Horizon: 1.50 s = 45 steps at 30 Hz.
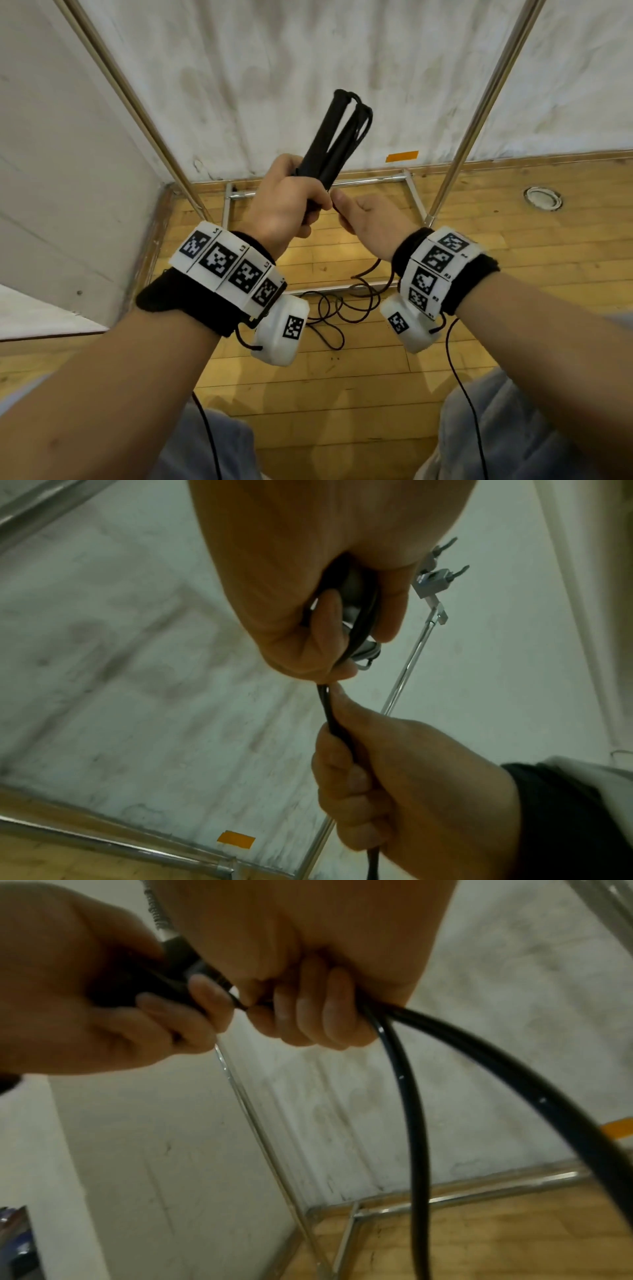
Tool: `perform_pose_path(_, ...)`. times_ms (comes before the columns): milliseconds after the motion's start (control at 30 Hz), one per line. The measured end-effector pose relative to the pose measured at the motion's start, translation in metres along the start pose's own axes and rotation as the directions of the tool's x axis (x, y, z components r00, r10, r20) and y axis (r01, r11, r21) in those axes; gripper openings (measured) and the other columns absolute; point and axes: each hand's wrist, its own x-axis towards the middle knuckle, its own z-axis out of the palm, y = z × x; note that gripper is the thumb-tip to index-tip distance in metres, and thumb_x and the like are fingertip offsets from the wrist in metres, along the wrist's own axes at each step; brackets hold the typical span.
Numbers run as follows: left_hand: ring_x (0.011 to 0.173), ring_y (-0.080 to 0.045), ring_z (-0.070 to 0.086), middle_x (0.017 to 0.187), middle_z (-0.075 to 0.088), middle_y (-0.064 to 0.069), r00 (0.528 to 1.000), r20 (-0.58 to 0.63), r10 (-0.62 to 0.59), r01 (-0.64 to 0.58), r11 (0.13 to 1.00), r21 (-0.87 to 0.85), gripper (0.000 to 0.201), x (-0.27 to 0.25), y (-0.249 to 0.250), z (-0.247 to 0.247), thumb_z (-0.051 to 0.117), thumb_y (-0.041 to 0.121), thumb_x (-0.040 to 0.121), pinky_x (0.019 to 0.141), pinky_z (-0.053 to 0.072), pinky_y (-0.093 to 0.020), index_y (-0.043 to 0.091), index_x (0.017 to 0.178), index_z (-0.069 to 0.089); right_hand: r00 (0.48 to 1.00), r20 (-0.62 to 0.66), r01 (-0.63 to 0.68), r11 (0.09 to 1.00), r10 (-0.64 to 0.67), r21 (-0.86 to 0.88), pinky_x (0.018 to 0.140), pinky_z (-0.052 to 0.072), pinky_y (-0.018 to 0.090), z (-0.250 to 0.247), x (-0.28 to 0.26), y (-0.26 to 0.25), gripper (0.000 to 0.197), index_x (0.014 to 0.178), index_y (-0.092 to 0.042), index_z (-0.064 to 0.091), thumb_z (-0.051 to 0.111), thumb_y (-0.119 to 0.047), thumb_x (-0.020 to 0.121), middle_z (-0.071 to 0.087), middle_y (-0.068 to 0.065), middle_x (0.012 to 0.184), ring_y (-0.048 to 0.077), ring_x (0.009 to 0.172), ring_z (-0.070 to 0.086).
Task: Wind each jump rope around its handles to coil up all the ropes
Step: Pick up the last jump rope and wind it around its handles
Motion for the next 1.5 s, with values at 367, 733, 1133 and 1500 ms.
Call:
perform_pose_path(367,0.046,-0.011,0.037,0.063,0.049,-0.005,1.0,0.001,0.002,-0.002,0.999,0.05,0.024,0.005,-0.005,-0.002,0.066,-0.001,0.078,0.036,0.028,-0.019,0.006,0.098,0.054,0.998,0.045,-0.045,0.999,0.045,-0.009,0.046,0.024,0.026,0.006,-0.008,-0.006,0.059,0.053,-0.015,0.033,0.027,-0.053,0.097,0.031,-0.003,0.047,0.013,0.039,0.025)
perform_pose_path(733,0.054,-0.018,0.046,0.073,0.053,-0.006,0.998,-0.056,0.011,0.012,0.919,0.395,0.025,0.023,-0.024,-0.009,0.064,0.001,0.075,0.044,0.038,-0.025,0.016,0.092,0.054,0.987,0.146,0.1,0.951,-0.059,-0.291,0.046,0.027,0.027,0.005,-0.017,-0.02,0.047,0.057,-0.016,0.043,0.036,-0.035,0.099,0.043,0.0,0.054,0.015,0.047,0.039)
perform_pose_path(1133,0.07,-0.013,0.056,0.078,0.057,0.007,0.969,0.141,0.205,-0.24,0.617,0.749,0.031,0.019,-0.041,-0.002,0.066,0.014,0.081,0.055,0.041,-0.027,0.025,0.095,0.041,0.971,0.24,0.008,0.993,0.022,-0.121,0.05,0.029,0.026,-0.001,-0.027,-0.028,0.031,0.056,-0.018,0.045,0.049,-0.021,0.086,0.041,-0.002,0.055,0.013,0.051,0.039)
perform_pose_path(1500,0.058,-0.004,0.045,0.069,0.046,0.013,0.94,0.004,0.34,-0.177,0.48,0.86,0.038,0.034,-0.048,-0.01,0.07,0.031,0.077,0.045,0.028,-0.022,0.027,0.096,0.037,0.973,0.221,0.126,0.959,-0.069,-0.253,0.048,0.029,0.023,-0.005,-0.03,-0.029,0.029,0.068,-0.021,0.052,0.043,-0.024,0.096,0.044,-0.004,0.056,0.01,0.049,0.04)
